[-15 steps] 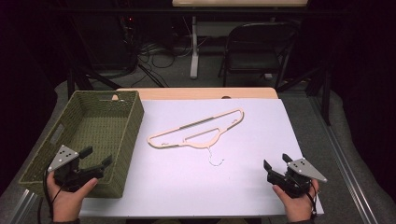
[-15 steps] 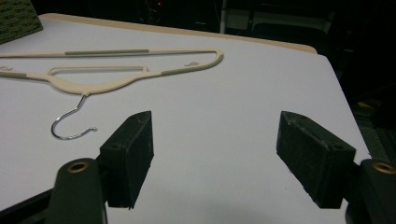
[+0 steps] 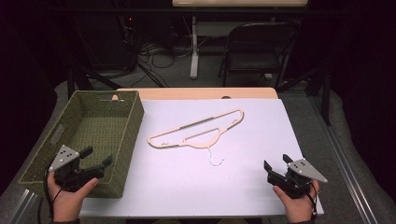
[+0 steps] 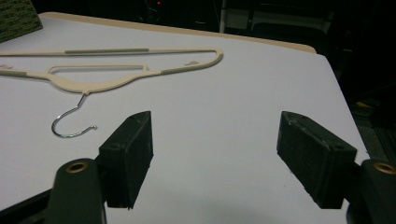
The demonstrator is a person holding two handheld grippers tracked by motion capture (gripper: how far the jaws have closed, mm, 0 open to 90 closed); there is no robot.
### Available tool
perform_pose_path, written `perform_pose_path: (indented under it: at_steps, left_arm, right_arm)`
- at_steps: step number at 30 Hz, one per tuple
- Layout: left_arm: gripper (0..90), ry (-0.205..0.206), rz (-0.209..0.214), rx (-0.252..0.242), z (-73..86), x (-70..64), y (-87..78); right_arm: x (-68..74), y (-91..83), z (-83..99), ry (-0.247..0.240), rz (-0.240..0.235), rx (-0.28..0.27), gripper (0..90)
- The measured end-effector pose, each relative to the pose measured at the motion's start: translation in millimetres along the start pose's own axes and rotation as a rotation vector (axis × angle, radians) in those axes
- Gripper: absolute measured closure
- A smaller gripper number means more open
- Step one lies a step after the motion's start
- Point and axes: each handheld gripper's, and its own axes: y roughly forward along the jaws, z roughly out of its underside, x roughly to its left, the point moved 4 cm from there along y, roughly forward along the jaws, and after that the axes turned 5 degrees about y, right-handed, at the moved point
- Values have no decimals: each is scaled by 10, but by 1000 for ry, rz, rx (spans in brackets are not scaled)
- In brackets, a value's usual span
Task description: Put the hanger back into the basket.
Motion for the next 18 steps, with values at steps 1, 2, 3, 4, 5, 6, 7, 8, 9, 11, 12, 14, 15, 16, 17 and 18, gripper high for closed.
perform_pose_path:
  at_steps: [1, 2, 3, 4, 5, 6, 7, 8, 9, 11, 12, 14, 15, 16, 17, 18]
  left_arm:
    - [177, 2, -1, 4, -5, -5, -3]
    - [177, 3, 2, 4, -13, -13, -2]
    - [181, 7, 9, 5, -33, -36, 5]
    - [182, 7, 9, 5, -33, -36, 5]
    - [182, 19, 17, 7, -62, -76, 15]
    - [183, 19, 17, 7, -62, -76, 15]
    - [183, 26, 21, 10, -81, -103, 21]
    - [183, 29, 25, 12, -92, -117, 26]
    - [183, 31, 30, 16, -123, -164, 44]
    - [183, 35, 34, 19, -139, -188, 57]
    - [183, 37, 53, 25, -175, -267, 99]
    - [183, 32, 61, 23, -190, -304, 122]
    - [183, 42, 74, 25, -217, -364, 158]
    - [183, 53, 94, 27, -255, -470, 214]
    - [184, 53, 94, 27, -255, -470, 214]
    - [184, 65, 104, 30, -277, -533, 245]
  right_arm:
    - [2, 0, 2, 1, 0, 3, 270]
    - [3, 0, 2, 0, 0, 3, 270]
    - [4, -6, 2, -1, 0, 6, 270]
    - [4, -6, 2, -1, 0, 6, 270]
    - [5, -8, 2, 2, -6, 7, 268]
    - [5, -8, 2, 2, -6, 7, 268]
    - [5, -10, 3, 2, -7, 11, 267]
    - [5, -10, 3, 2, -7, 11, 267]
    - [5, -12, 3, 3, -7, 11, 265]
    - [6, -12, 3, 4, -8, 10, 265]
    - [5, -18, 9, 2, -6, 22, 264]
    - [6, -14, 11, 3, -8, 22, 264]
    - [12, -8, 12, 6, -13, 19, 264]
    - [12, -14, 12, 3, -10, 24, 264]
    - [12, -14, 12, 3, -10, 24, 264]
    - [17, -8, 9, 5, -14, 14, 264]
